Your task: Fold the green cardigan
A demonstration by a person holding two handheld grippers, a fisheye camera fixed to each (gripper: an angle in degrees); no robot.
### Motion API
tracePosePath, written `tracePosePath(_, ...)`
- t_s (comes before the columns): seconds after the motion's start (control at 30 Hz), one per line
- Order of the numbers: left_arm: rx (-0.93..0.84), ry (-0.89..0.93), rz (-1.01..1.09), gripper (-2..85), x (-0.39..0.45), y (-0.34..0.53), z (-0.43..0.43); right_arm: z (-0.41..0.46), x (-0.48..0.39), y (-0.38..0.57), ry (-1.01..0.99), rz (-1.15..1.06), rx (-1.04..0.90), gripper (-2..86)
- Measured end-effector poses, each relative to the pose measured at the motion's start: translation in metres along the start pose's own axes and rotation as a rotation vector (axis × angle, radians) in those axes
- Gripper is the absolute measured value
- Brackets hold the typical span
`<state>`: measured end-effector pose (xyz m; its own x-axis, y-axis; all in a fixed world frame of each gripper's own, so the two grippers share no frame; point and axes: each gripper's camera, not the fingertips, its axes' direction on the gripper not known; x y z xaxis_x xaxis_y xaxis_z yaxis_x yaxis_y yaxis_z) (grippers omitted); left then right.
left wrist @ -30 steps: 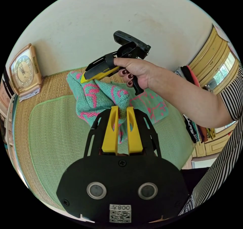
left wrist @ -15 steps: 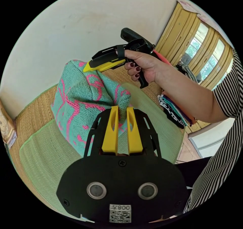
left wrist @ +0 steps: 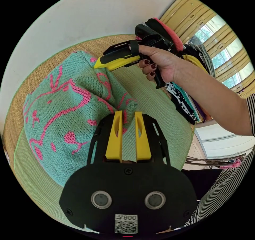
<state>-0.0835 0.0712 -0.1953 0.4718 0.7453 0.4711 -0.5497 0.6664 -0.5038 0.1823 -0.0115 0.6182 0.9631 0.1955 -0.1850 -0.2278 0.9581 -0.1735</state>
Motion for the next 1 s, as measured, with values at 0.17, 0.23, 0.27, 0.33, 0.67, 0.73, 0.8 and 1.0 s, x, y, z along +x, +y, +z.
tracePosePath(0.17,0.129,0.134,0.004,7.0,-0.005,0.002,-0.019,-0.032,-0.002,0.024,-0.009,-0.014,0.095,2.6)
tracePosePath(0.23,0.197,0.145,-0.022,6.4,-0.009,0.008,-0.036,-0.042,-0.015,0.034,-0.016,-0.049,0.135,1.3)
tracePosePath(0.27,0.241,0.112,-0.06,5.6,-0.015,0.013,-0.047,-0.043,-0.029,0.041,0.005,-0.085,0.134,0.9)
tracePosePath(0.33,0.288,0.05,-0.138,4.2,-0.03,0.02,-0.06,-0.035,-0.055,0.05,0.059,-0.157,0.106,0.5)
tracePosePath(0.67,0.119,-0.001,-0.269,0.2,-0.084,0.017,-0.024,0.046,-0.094,0.072,0.433,-0.288,-0.144,-0.1)
tracePosePath(0.73,0.101,0.003,-0.257,0.1,-0.088,0.016,-0.022,0.043,-0.096,0.077,0.491,-0.29,-0.135,-0.1)
tracePosePath(0.8,0.122,0.037,-0.261,0.1,-0.093,0.015,-0.026,0.042,-0.097,0.083,0.526,-0.284,-0.126,-0.1)
tracePosePath(1.0,0.048,0.038,-0.226,0.0,-0.107,0.006,-0.015,0.044,-0.112,0.099,0.572,-0.296,-0.09,0.0)
